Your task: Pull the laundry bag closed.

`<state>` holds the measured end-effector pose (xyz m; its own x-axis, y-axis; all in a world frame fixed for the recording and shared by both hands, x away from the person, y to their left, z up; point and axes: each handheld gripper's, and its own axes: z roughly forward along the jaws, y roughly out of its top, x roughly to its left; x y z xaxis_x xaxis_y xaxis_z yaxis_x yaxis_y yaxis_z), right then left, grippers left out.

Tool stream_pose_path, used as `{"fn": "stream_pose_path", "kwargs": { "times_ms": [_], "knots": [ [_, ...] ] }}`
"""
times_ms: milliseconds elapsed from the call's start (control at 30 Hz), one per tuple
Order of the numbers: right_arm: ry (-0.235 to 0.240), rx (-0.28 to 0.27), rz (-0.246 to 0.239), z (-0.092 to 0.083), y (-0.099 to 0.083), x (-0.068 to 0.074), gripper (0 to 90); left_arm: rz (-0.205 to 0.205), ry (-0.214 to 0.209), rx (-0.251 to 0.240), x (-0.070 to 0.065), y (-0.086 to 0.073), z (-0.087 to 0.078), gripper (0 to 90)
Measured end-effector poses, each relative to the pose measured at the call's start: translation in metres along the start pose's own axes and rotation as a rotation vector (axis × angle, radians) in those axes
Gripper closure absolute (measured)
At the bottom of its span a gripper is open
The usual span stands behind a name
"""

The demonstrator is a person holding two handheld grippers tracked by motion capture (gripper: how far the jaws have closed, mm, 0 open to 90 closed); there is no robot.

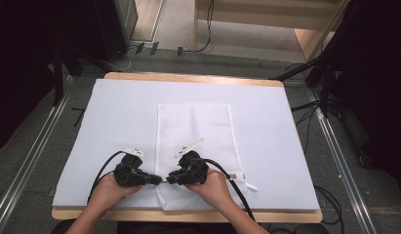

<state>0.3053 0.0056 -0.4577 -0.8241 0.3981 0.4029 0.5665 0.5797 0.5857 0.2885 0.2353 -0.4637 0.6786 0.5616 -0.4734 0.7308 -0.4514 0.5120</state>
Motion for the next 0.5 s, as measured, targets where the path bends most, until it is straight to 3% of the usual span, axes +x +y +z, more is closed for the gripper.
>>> {"fn": "stream_pose_path", "kwargs": {
  "times_ms": [167, 300, 500],
  "knots": [
    [-0.006, 0.032, -0.005, 0.007, 0.000, 0.001, 75.9, 0.024, 0.020, 0.003, -0.003, 0.000, 0.000, 90.0],
    [0.017, 0.024, 0.002, 0.011, 0.001, -0.001, 76.0, 0.021, 0.020, 0.002, -0.002, 0.000, 0.000, 90.0],
    [0.020, 0.033, -0.026, 0.016, 0.003, 0.004, 86.6, 0.023, 0.026, 0.004, -0.003, 0.000, 0.000, 90.0]
  ]
}}
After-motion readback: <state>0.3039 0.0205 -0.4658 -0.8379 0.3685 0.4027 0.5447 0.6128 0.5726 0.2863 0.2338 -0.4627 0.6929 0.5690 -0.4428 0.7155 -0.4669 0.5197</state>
